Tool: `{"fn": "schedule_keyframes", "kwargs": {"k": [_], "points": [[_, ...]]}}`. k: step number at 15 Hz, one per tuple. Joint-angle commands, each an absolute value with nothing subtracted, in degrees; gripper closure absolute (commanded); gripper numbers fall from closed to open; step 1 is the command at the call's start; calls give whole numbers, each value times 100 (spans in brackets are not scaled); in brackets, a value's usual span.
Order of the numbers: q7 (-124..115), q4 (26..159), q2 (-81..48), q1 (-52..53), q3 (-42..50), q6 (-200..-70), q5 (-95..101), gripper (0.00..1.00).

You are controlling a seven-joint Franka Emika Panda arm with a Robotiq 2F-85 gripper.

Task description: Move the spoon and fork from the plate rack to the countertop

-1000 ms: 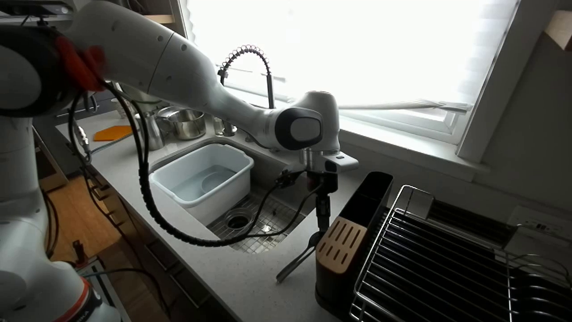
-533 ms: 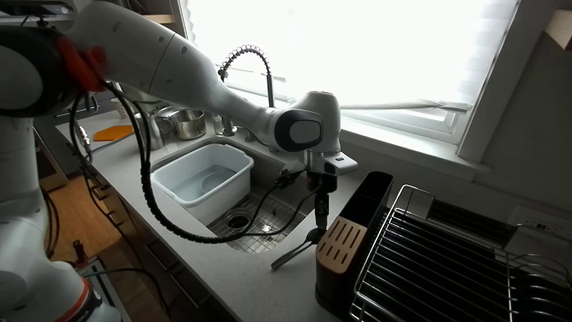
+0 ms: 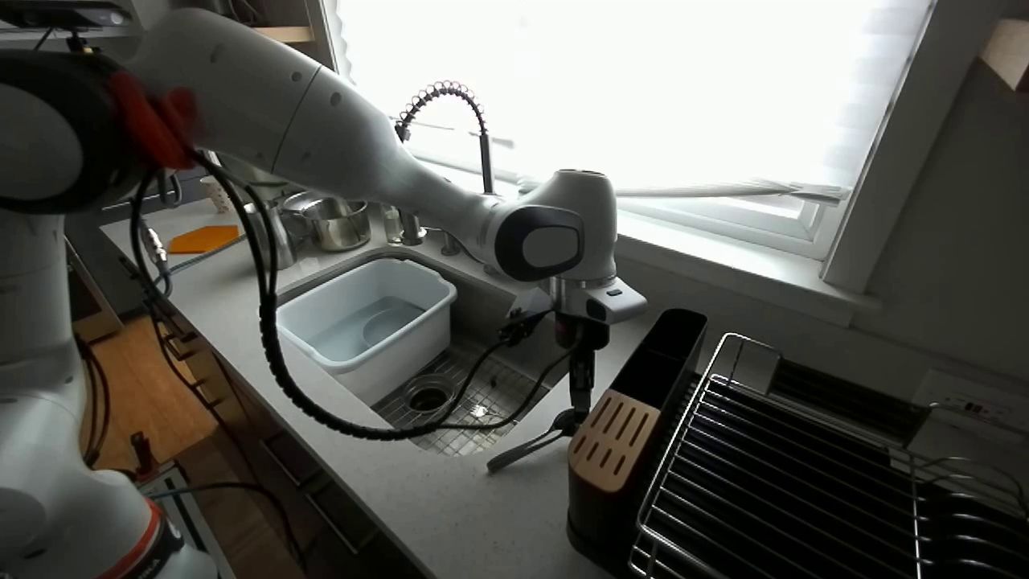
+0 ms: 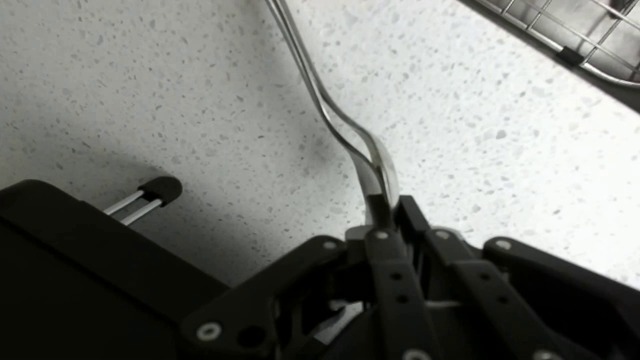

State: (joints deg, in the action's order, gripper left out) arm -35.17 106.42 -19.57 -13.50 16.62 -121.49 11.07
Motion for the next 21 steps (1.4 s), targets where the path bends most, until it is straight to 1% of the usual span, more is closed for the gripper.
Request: {"fn": "schedule_keyframes", "kwargs": {"k": [1, 9, 10, 11, 12, 19, 20, 21], "points": [[-3311, 10542, -2139, -1450, 1705, -12270, 701, 98], [-3248, 10557, -2220, -1491, 1766, -12521, 499, 97], [-3250, 10563, -2223, -1487, 1775, -12550, 508, 66], [-3248, 10566, -2223, -1485, 1780, -12577, 508, 65], [-3248, 10564, -2228, -1486, 1780, -12616, 487, 60], [-3144, 10487, -2157, -1498, 1728, -12585, 163, 7], [-3100, 10487, -2101, -1480, 1725, -12602, 161, 1], [-3068, 10467, -2051, -1460, 1725, -12558, 161, 0]]}}
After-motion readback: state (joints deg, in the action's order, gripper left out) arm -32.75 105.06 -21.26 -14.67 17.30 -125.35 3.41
